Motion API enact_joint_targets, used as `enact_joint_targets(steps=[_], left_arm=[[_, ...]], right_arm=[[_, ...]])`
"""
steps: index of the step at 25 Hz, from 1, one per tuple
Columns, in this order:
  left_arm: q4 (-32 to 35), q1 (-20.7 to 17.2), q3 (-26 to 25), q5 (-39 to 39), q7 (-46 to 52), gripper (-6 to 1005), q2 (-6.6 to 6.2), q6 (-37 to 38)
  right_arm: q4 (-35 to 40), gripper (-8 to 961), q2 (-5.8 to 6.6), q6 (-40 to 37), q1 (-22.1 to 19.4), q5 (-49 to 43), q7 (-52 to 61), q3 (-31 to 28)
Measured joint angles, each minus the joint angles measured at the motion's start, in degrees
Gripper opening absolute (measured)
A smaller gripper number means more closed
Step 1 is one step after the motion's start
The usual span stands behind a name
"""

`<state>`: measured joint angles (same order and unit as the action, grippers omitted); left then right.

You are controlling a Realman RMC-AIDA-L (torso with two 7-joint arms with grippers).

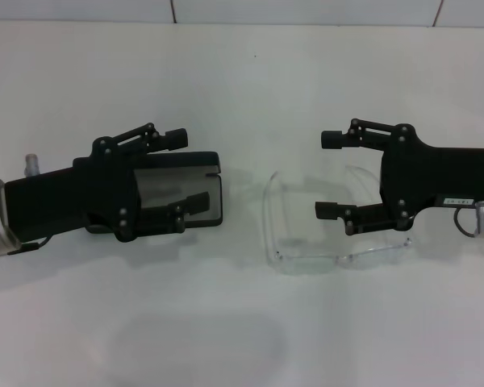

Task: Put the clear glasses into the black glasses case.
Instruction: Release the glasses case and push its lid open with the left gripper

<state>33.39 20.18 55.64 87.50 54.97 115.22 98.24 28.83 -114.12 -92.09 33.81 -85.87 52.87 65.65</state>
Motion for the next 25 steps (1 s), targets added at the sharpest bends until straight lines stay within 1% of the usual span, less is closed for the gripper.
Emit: enact_joint_targets(steps=[11,14,17,19,22,25], left_arm=[[1.0,0.82,-0.55,-0.07,1.53,865,0.28,-1.23],[3.62,0.83,-2.08,0.5,4.33,864,0.17,-2.15],[7.92,0.82,-2.34,2.53,11.11,862,-0.26,-5.11],[11.5,0.82,-2.37,5.75,15.87,861,-0.27,-7.64],[17.15,0.65,-2.37,11.48,21.01,859,0.91,-11.26],[23.2,1.15,-2.15,20.64,27.28,857,2.78,-15.0]], right_arm=[[-0.02,874,0.04,0.4,-0.06,0.0,-0.84,0.27],[-0.01,875,0.04,0.47,-0.05,0.0,-0.84,0.24],[-0.03,875,0.04,0.52,-0.06,0.0,-0.96,0.31],[-0.25,875,0.04,0.58,-0.06,0.0,-1.25,0.33],[-0.4,875,0.04,0.7,-0.06,0.0,-1.44,0.35],[-0.42,875,0.04,0.75,-0.06,0.0,-1.51,0.35]])
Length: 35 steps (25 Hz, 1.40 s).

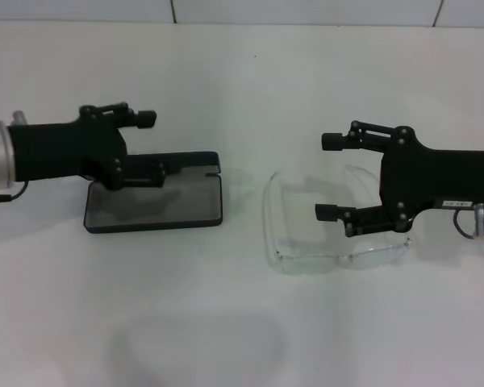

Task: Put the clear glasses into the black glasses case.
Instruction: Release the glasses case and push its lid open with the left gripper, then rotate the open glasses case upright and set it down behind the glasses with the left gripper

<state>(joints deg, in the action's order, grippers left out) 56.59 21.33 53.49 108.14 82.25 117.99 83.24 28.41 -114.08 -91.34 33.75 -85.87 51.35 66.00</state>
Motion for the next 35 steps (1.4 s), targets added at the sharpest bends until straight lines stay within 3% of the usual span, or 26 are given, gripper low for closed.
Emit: enact_joint_targets(steps=[3,10,15,18,24,35], left_arm=[[5.08,1.12,1.0,8.37,4.66,855,1.72,-1.85],[7.26,2.74,7.84,16.83,11.1,851,1.64,-8.49],[7.31,3.8,11.51,22.34,13.61,707,1.71,-11.89],[7.31,4.02,12.2,23.01,13.73,468,1.72,-12.48],[8.27,3.79,12.37,22.46,13.11,326,1.68,-12.14],[10.44,3.53,12.21,16.32,7.98,173,1.62,-10.56]], right_arm=[[-0.02,875,-0.08,0.06,0.0,0.0,-0.02,0.0],[0.18,874,-0.43,0.23,0.0,-0.01,-0.03,0.09],[0.23,874,-0.62,0.3,-0.07,-0.12,-0.03,0.09],[0.14,874,-0.8,0.41,-0.08,-0.17,-0.03,0.09],[-0.02,874,-0.96,0.46,-0.18,-0.18,-0.03,0.09],[0.4,874,-1.14,-0.23,-1.51,-0.35,-0.57,0.47]])
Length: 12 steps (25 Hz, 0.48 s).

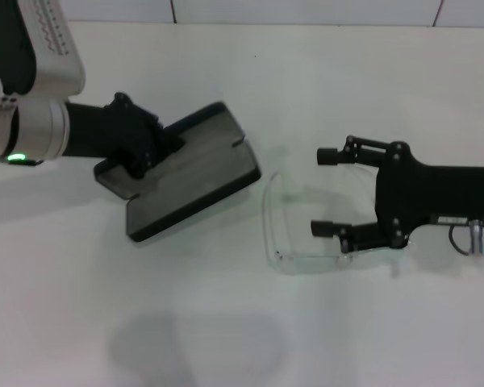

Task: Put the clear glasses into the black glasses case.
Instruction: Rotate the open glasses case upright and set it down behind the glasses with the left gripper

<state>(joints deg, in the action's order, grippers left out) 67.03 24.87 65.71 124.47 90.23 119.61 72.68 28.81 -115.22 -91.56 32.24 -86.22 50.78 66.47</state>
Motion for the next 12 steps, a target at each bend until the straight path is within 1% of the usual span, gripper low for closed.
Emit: enact_joint_targets(steps=[5,8,12], left_arm=[[0.1,2.13,0.16,-1.87,-4.1,87,0.03,-0.51],[-0.65,4.11,0.19,-1.72,-5.5,85,0.12,-0.99],[-3.09,7.27,1.4,-1.18,-6.83,79,0.12,-3.15]], right_arm=[[-0.01,874,-0.01,-0.9,-0.11,-1.03,-0.43,1.58],[-0.18,874,-0.18,-1.1,-0.72,-1.11,-2.36,4.26],[-0.26,874,-0.52,-1.19,-1.83,-1.1,-4.65,6.05]])
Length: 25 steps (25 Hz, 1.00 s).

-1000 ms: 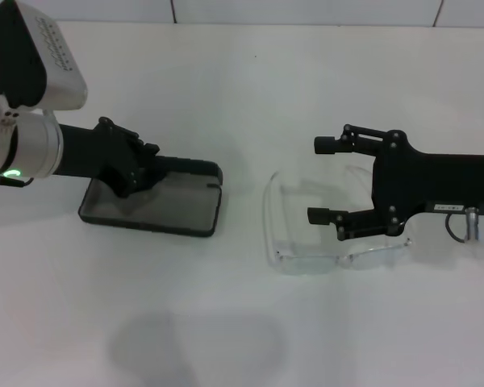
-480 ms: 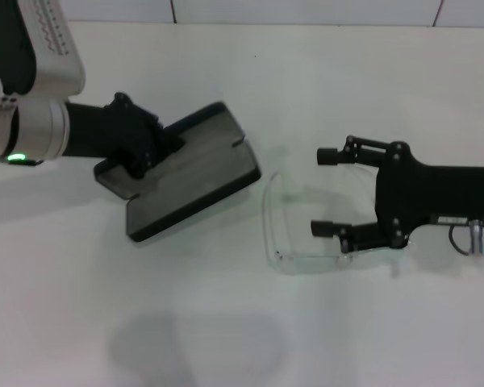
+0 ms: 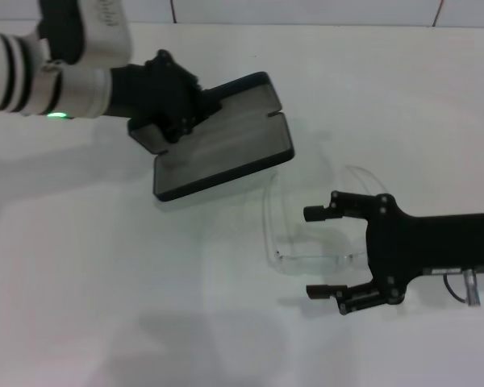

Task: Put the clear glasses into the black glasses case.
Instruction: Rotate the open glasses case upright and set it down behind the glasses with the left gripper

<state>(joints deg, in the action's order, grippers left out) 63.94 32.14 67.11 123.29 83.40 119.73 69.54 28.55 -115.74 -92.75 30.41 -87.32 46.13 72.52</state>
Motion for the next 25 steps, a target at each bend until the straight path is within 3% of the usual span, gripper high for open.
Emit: enact_joint_targets(steps=[2,7,11,20,25], left_arm=[[-1.59,2.13,4.03,0.62,-0.27,74,-0.04,-4.39],[-4.28,4.25,8.58,3.94,0.32,75,0.05,-12.59],[-6.92,6.04,9.72,5.08,1.88,75,0.0,-13.16],[-7.13,6.55,13.1,5.81,2.17,71,0.16,-14.73],[-7.47,5.58,18.99,6.0,3.08,72,0.22,-20.46]], right_arm=[[-0.23,874,-0.12,-0.13,-0.93,0.14,-0.98,0.23],[-0.38,874,-0.14,-0.86,-1.32,0.37,-1.28,0.25],[-0.45,874,-0.21,-1.01,-1.69,0.45,-1.4,0.25],[-0.43,874,-0.19,-1.19,-1.94,0.58,-1.5,0.26],[-0.43,874,-0.19,-1.04,-1.81,0.43,-1.59,0.25]])
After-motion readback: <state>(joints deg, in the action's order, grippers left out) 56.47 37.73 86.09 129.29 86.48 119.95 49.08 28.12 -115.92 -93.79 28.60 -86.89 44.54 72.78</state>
